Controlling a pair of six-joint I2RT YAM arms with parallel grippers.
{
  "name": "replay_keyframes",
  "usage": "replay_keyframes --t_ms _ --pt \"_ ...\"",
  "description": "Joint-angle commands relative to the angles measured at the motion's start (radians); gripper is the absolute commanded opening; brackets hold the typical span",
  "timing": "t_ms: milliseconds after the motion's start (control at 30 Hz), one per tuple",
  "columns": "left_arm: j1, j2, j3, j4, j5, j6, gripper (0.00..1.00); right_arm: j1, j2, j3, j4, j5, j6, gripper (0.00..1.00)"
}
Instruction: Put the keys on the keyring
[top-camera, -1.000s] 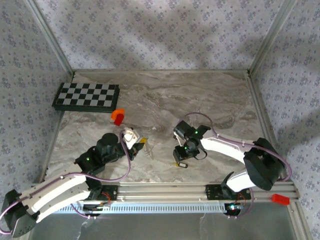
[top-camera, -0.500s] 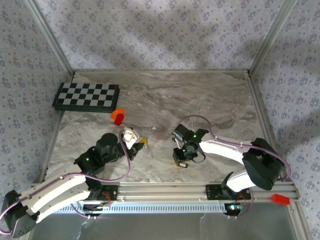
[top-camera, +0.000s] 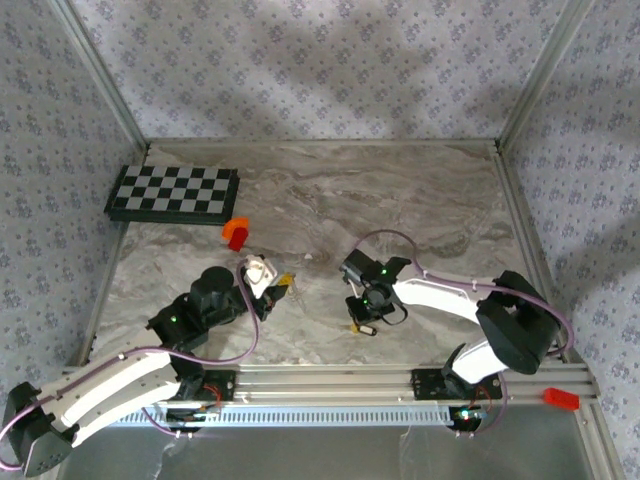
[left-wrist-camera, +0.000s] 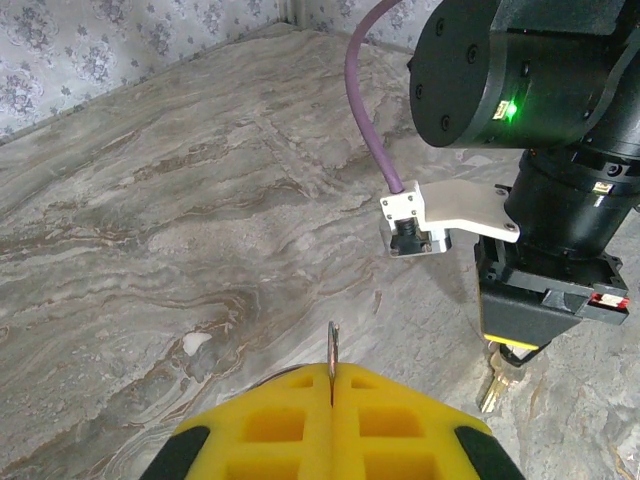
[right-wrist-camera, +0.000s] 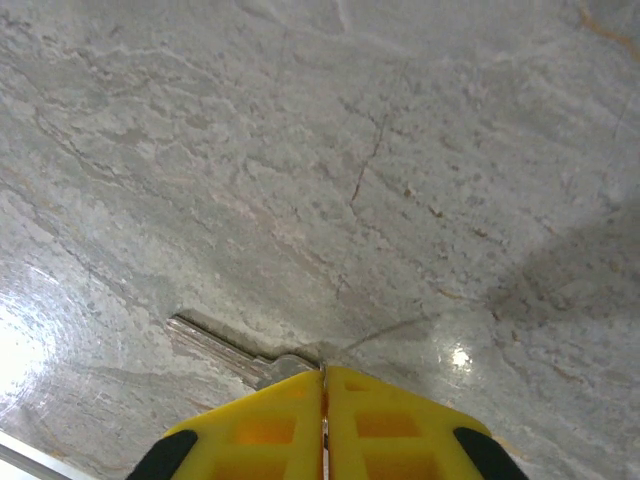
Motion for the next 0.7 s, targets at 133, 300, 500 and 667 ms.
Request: replay_keyframes --t_ms 133,300,500,667 --pt "0.004 -0.021 0.007 0.039 0.009 0.005 0.0 -0.001 0.045 0.072 -0.121 0.044 -0.077 0.01" --pt "0.005 -0.029 -0.004 0.042 0.004 0.008 0.0 0.002 0.098 0.146 -0.189 0.051 -0.144 0.0" --pt "0.002 -0.039 -0.016 0.044 0.007 0.01 0.0 0.008 0.254 0.285 -0.33 0.054 -0.27 0.0" --pt "-0.003 -0.072 -0.028 0.041 0.001 0.007 0.0 -0.007 0.334 0.37 -0.403 0.047 -0.336 0.0"
